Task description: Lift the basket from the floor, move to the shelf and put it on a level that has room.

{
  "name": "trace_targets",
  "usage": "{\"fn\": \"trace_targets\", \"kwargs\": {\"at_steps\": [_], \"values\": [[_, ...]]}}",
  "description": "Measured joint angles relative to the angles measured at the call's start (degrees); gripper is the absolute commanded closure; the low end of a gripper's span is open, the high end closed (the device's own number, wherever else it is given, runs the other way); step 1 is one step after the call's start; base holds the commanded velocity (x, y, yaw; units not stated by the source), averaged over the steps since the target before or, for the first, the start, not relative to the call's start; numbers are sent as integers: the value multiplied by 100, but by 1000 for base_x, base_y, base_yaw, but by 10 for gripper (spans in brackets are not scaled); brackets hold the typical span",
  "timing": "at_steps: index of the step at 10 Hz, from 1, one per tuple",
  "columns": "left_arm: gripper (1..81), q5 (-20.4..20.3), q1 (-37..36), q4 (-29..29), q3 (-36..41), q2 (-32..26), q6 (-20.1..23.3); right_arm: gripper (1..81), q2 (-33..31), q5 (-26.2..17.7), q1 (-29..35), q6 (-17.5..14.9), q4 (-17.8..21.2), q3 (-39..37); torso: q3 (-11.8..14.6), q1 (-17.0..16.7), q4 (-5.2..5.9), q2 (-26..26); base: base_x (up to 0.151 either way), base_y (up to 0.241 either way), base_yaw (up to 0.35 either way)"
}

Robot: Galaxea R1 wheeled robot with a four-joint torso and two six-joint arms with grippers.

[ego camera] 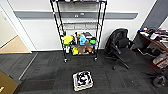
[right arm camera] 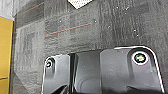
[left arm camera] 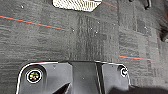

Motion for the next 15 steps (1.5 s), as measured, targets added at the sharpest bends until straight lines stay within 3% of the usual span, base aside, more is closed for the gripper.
{"fn": "trace_targets", "kwargs": {"at_steps": [15], "values": [[10,56,102,-2,-4,-5,0,10,-15,-34,-127,28,-5,-108,-2,0,0,5,178,0,0]]}}
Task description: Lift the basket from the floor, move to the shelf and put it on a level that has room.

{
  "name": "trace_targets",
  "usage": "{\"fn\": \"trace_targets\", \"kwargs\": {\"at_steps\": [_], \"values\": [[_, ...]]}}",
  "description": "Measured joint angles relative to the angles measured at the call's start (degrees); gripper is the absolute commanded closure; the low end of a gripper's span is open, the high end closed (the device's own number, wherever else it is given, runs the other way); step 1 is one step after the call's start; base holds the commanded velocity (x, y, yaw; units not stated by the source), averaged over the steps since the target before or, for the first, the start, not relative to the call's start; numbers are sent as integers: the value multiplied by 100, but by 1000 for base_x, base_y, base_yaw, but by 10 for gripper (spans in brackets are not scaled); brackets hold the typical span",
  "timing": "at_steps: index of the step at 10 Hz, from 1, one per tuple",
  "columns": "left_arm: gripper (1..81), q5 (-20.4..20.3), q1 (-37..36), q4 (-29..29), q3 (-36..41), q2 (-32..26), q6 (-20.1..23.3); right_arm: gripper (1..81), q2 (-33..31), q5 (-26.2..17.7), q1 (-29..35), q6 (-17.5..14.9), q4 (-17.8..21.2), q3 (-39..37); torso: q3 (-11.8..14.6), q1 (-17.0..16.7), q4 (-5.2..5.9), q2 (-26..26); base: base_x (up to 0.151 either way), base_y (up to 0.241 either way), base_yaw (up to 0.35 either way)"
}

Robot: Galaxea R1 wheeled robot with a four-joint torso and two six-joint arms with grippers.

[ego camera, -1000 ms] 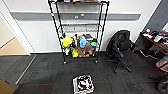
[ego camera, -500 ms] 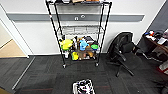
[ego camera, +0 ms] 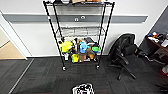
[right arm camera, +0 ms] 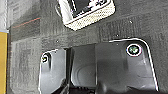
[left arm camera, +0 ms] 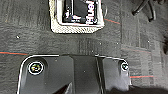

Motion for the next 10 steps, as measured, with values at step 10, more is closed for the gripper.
{"fn": "trace_targets", "kwargs": {"at_steps": [10], "values": [[10,11,-5,0,0,0,0,10,1,-16,-17,0,0,-43,0,0,0,0,92,0,0]]}}
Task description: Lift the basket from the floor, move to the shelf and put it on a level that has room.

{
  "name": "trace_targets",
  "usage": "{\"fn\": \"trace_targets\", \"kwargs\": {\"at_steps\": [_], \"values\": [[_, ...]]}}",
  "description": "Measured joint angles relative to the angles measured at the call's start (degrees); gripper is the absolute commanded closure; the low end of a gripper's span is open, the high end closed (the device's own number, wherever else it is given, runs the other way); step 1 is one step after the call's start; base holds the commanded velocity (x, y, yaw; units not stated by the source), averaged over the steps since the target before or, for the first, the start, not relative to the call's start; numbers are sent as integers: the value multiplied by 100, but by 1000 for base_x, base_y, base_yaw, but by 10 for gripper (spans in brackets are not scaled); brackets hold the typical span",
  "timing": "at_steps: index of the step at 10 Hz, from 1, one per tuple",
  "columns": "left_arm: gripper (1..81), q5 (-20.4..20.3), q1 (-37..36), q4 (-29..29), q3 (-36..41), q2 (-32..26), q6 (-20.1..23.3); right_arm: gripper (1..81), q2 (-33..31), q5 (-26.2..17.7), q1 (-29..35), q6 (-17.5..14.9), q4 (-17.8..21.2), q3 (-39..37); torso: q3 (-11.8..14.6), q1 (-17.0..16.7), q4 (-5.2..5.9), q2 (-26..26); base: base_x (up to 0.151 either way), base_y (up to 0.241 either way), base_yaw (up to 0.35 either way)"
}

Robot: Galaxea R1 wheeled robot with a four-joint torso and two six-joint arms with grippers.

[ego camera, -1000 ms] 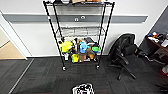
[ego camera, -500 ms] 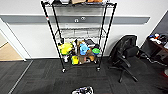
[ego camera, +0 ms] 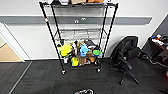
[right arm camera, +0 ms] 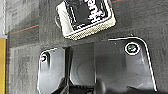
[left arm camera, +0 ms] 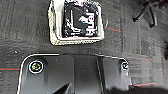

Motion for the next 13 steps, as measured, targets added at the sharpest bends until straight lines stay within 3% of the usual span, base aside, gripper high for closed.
{"fn": "trace_targets", "kwargs": {"at_steps": [8,13], "values": [[10,52,178,-50,0,0,-54,10,-1,-9,-85,5,5,10,0,15,0,-29,0,0,0],[10,73,261,-308,28,-66,-108,10,35,-5,-250,9,9,85,2,549,0,-892,0,0,0]]}}
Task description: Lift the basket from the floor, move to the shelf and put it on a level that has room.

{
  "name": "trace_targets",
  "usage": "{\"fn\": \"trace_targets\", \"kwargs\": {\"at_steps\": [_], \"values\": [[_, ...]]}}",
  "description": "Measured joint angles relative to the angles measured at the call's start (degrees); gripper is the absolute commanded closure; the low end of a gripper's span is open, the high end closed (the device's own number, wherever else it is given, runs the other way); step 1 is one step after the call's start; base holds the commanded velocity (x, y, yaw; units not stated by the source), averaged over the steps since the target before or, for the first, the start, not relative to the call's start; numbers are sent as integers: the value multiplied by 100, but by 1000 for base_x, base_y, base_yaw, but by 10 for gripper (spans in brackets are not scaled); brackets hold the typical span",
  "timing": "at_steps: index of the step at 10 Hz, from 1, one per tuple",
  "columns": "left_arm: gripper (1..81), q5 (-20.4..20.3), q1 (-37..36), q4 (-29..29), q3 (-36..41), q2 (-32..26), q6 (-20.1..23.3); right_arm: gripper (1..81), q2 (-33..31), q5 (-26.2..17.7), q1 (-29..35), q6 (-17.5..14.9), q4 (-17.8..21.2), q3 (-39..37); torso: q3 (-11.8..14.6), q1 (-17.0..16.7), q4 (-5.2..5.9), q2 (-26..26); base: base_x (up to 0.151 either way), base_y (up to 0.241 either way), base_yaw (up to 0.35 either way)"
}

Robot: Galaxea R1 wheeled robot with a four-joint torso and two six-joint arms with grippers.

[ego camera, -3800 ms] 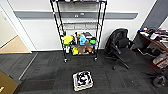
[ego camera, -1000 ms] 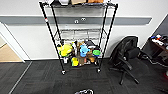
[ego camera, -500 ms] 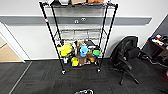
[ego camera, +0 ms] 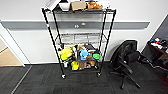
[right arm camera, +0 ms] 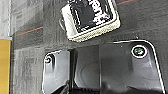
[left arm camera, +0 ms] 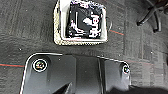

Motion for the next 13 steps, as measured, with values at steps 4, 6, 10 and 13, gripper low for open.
{"fn": "trace_targets", "kwargs": {"at_steps": [4,6,10,13], "values": [[10,172,183,-39,61,0,0,10,-4,5,-221,7,-2,-20,-266,395,0,-636,0,0,0],[10,163,318,-67,46,2,0,10,13,0,-304,13,-6,-122,-627,638,0,-1020,0,0,0],[10,39,183,-78,-155,176,-5,10,-89,35,-116,13,-6,-149,-1302,1128,0,-1777,0,0,0],[10,39,188,-80,-411,276,-24,10,-102,35,-39,13,-6,-152,-1394,1443,0,-2273,0,0,0]]}}
